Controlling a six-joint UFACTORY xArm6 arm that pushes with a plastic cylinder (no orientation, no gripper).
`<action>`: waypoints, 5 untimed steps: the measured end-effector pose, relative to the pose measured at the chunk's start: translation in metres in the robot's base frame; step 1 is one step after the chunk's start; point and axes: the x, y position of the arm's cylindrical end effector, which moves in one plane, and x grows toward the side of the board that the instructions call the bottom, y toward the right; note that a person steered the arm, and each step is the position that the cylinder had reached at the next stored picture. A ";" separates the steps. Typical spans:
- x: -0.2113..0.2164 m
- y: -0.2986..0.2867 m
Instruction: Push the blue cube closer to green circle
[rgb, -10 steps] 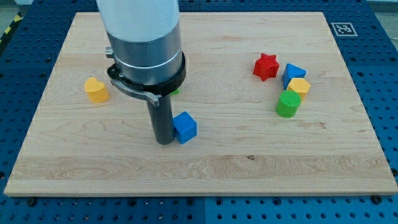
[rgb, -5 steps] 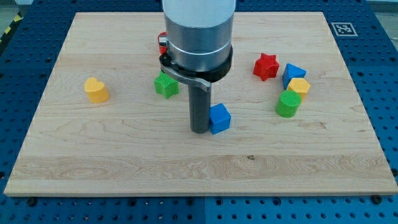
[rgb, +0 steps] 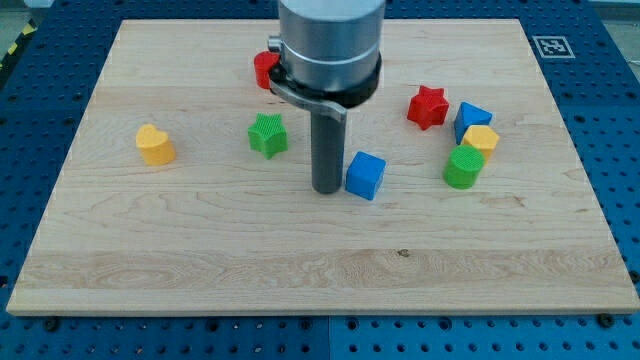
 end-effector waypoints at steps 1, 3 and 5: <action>-0.005 0.021; 0.020 0.003; 0.021 0.071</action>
